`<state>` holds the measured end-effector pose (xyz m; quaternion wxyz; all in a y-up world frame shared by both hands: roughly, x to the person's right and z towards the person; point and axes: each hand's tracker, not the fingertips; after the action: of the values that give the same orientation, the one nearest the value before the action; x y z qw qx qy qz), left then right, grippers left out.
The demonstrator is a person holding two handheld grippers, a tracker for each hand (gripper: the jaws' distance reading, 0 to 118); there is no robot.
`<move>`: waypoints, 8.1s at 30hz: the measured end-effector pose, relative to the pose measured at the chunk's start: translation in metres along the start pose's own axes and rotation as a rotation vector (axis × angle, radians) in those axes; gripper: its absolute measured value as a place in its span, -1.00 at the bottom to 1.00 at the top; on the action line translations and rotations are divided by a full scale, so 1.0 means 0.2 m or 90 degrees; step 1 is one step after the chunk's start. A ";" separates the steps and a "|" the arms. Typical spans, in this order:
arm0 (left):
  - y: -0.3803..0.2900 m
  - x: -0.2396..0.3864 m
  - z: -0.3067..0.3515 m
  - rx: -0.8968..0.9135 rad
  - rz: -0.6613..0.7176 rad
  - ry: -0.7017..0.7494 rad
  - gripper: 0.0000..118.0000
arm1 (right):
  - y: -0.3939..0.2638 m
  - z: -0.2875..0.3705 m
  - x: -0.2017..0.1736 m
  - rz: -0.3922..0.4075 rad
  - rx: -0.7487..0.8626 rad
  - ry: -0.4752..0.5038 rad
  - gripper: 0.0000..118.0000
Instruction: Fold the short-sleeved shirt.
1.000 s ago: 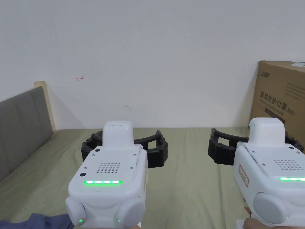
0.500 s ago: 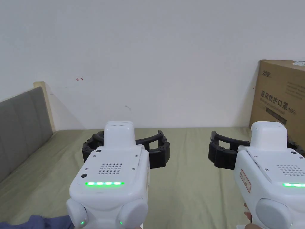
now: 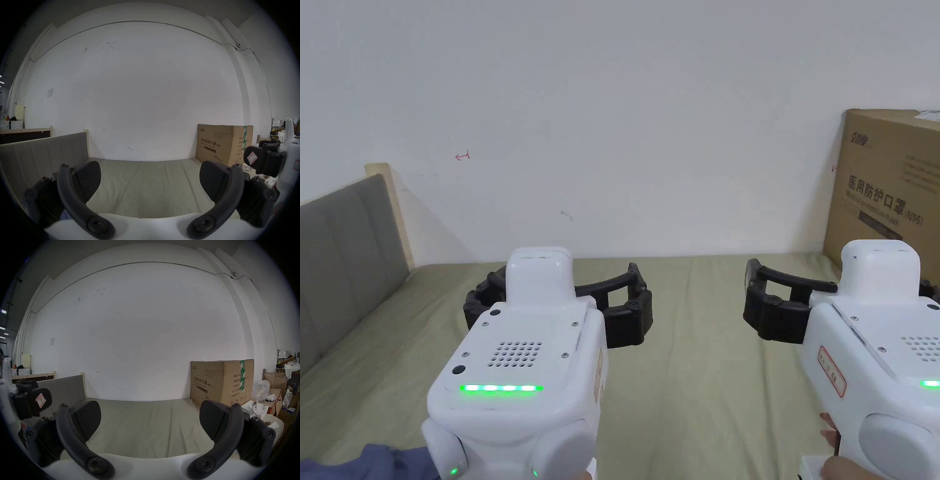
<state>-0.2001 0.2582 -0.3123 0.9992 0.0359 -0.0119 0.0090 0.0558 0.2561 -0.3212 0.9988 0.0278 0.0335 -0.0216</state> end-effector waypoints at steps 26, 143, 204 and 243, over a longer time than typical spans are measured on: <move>-0.02 -0.01 0.00 0.022 0.004 -0.035 1.00 | 0.02 0.00 0.02 0.005 0.004 -0.002 1.00; -0.81 -1.78 0.29 -0.637 0.190 0.228 -0.99 | -0.59 -0.21 -1.62 0.118 -0.318 0.423 -1.00; 0.06 0.03 -0.46 -0.312 0.081 -0.344 -0.98 | -0.16 0.11 0.20 0.017 -0.234 0.016 -1.00; -0.39 -0.42 0.20 -0.317 0.136 -0.022 -1.00 | -0.48 0.12 0.39 -0.048 -0.261 -0.030 -1.00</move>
<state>-0.2837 0.1752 -0.2806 0.9703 -0.2124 -0.0342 0.1106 0.1311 0.1550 -0.3076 0.9826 -0.1776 0.0150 -0.0522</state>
